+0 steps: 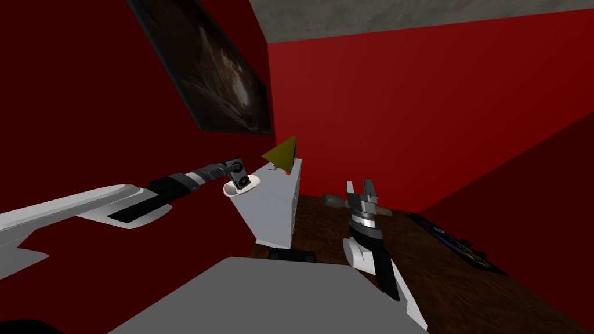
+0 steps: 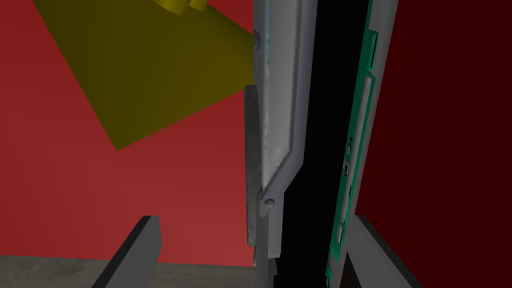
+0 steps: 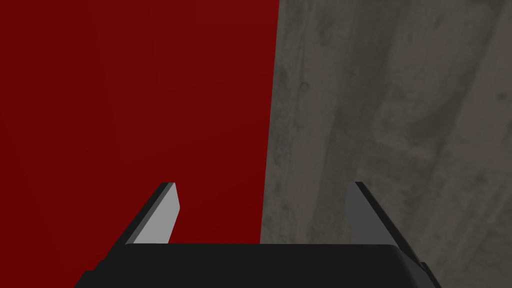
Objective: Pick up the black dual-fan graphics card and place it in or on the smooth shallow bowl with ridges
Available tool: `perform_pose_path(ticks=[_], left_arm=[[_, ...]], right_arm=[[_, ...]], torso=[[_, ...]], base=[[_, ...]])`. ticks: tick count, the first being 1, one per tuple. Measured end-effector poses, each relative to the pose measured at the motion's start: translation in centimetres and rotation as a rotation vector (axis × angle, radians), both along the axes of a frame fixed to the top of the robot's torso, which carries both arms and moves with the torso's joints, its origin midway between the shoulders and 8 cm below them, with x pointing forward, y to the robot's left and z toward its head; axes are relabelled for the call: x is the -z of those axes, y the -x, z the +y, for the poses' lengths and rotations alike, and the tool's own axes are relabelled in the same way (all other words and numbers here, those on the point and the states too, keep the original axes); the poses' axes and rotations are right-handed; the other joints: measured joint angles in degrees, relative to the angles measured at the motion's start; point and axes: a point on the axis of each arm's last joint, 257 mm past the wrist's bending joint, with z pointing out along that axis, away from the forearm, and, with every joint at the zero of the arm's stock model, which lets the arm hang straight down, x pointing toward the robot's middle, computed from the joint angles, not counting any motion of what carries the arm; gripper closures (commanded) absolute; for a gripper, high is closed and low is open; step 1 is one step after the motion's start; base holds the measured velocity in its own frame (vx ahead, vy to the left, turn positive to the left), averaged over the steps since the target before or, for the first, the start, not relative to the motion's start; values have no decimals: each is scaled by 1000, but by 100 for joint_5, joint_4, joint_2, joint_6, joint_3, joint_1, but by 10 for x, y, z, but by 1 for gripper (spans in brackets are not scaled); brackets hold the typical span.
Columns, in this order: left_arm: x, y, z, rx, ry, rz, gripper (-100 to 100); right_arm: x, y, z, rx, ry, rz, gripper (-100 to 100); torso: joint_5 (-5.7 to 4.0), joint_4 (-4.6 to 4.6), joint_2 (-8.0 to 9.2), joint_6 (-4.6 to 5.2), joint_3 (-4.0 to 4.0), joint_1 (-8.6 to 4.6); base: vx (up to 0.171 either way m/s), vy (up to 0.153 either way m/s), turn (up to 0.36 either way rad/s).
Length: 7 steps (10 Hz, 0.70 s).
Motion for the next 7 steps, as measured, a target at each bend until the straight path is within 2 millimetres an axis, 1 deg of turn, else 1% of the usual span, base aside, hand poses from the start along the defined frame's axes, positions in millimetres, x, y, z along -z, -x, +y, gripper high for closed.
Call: perform_pose_path(ticks=[2,7], left_arm=[[-6,-3,-5,9,4,6,-100],[-20,-8,-21,34,13,21,-100]], right_arm=[[0,0,0,0,0,0,0],[0,0,0,0,0,0,0]], torso=[[-1,1,0,3,0,4],[-20,5,-1,18,2,-41]], base=[[1,14,26],[1,-10,31]])
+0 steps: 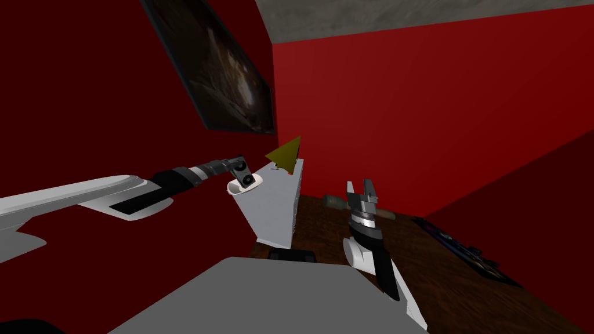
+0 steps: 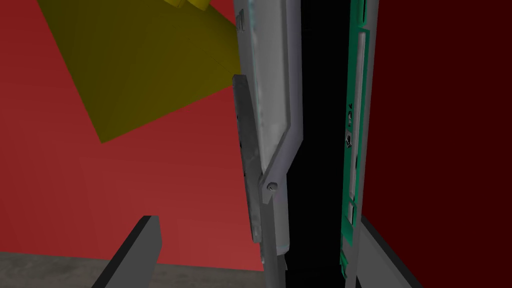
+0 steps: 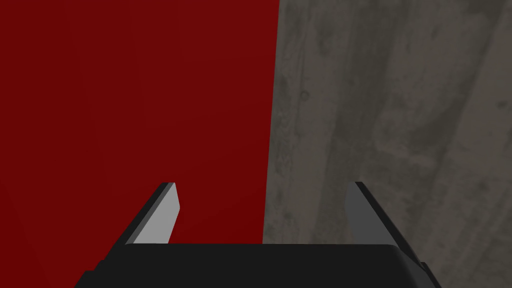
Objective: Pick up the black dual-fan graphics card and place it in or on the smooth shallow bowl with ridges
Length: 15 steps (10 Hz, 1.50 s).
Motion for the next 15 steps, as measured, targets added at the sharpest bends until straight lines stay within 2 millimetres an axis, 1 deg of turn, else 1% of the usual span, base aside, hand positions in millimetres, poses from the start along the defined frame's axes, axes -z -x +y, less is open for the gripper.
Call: perform_pose_path(ticks=[8,11,14,15], left_arm=[[-1,1,-1,2,0,0,-100],[-13,-4,-14,22,17,14,-100],[-25,-10,-25,41,36,27,-100],[-25,-10,-26,41,38,28,0]], right_arm=[[0,0,0,0,0,0,0],[0,0,0,0,0,0,0],[0,0,0,0,0,0,0],[0,0,0,0,0,0,0]], torso=[[-19,1,-5,21,-2,-44],[-17,2,-4,19,-1,-25],[-20,1,-5,23,-2,-44],[-22,1,-6,23,-2,-50]], base=[[0,4,3],[1,50,43],[0,19,14],[0,0,0]])
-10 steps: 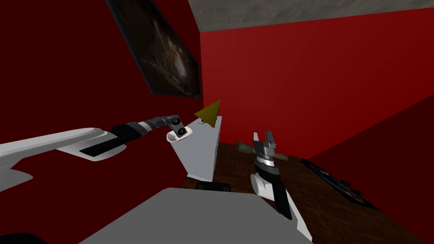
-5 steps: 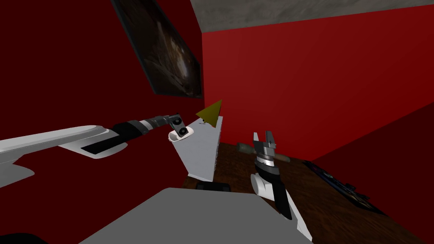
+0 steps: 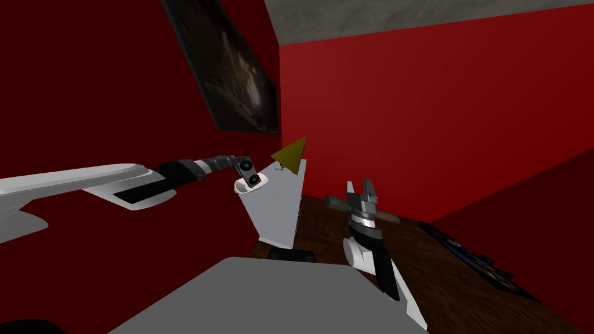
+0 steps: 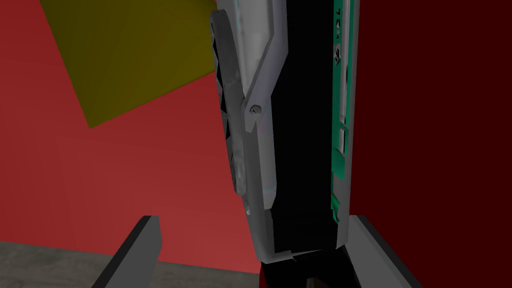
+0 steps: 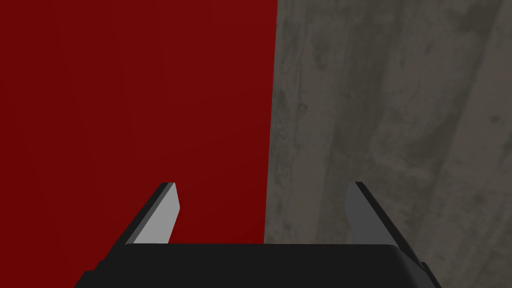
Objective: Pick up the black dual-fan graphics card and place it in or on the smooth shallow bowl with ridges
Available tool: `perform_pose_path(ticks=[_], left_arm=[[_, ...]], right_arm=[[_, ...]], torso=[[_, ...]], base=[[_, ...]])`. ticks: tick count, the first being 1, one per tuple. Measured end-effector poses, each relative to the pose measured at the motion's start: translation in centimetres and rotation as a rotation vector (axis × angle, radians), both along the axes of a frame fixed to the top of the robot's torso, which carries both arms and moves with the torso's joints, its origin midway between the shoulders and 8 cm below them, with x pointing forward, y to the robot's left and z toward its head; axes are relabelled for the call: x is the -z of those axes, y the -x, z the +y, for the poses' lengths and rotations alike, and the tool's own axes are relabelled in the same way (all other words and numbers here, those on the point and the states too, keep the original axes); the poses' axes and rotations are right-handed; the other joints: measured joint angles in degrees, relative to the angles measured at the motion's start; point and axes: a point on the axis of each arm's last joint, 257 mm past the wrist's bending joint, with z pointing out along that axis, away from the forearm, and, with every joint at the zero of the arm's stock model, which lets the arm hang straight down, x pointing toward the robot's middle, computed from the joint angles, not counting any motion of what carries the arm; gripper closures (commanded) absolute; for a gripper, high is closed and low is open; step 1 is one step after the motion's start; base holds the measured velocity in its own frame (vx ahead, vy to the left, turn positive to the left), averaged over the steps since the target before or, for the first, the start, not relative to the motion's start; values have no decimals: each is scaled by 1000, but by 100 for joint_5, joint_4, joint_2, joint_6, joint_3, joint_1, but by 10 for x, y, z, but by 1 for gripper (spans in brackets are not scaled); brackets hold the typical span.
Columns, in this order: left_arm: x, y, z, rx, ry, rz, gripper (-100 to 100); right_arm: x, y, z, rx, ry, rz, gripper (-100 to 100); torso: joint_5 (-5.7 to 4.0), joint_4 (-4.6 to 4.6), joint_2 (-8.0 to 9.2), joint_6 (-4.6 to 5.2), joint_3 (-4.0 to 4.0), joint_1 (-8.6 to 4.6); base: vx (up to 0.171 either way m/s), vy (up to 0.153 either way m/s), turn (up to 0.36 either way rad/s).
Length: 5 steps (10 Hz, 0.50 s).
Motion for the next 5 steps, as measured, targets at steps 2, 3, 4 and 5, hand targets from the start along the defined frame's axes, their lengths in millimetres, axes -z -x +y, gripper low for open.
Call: perform_pose_path(ticks=[2,3,4,5], left_arm=[[0,0,0,0,0,0,0],[0,0,0,0,0,0,0],[0,0,0,0,0,0,0],[0,0,0,0,0,0,0]], right_arm=[[0,0,0,0,0,0,0],[0,0,0,0,0,0,0],[0,0,0,0,0,0,0],[0,0,0,0,0,0,0]], torso=[[-1,0,0,0,0,-3],[-1,0,0,0,0,-3],[-1,0,0,0,0,-4],[-1,0,0,0,0,-4]], base=[[0,0,0],[0,0,0],[0,0,0],[0,0,0]])
